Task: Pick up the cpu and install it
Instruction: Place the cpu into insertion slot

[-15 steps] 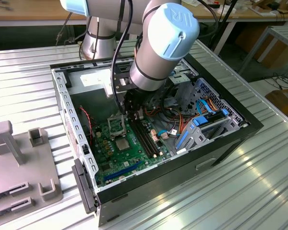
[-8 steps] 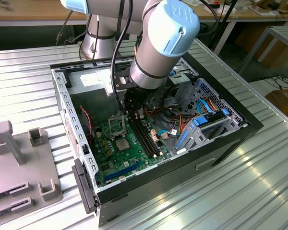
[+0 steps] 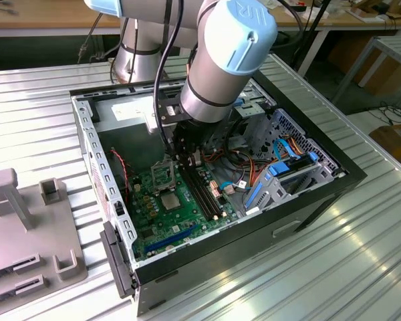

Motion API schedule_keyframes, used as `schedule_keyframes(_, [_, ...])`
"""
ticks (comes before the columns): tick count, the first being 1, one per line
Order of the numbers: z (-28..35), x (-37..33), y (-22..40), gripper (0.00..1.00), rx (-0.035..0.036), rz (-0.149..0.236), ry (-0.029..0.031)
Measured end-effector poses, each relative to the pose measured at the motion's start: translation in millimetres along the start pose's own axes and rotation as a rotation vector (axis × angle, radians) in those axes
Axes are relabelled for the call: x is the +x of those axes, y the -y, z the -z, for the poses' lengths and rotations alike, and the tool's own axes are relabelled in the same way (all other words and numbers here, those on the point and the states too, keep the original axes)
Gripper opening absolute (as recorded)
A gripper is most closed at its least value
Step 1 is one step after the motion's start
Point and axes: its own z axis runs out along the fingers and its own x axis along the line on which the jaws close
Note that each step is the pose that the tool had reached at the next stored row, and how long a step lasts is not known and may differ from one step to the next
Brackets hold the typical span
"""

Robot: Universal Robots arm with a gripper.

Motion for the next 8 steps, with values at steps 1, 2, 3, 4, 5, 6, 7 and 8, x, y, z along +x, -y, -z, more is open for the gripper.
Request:
schedule_keyframes(1, [0.2,0.0,0.0,0.11,0.0001,0.000,-0.0037])
schedule_keyframes(2, [0.4,-0.1,0.0,0.11,0.0003,0.000,-0.0074])
schedule_keyframes(3, [0.7,-0.1,-0.1,0.11,0.0003,0.000,-0.0095])
schedule_keyframes(4, [0.9,-0.2,-0.1,0.11,0.0004,0.000,-0.0117])
schedule_keyframes(5, [1.2,-0.2,-0.1,0.11,0.0006,0.000,-0.0141])
schedule_keyframes(6, [1.4,-0.3,-0.1,0.11,0.0007,0.000,-0.0164])
schedule_keyframes(7, [1.7,-0.4,-0.1,0.11,0.0008,0.000,-0.0186])
schedule_keyframes(8, [2.1,-0.4,-0.1,0.11,0.0009,0.000,-0.0216])
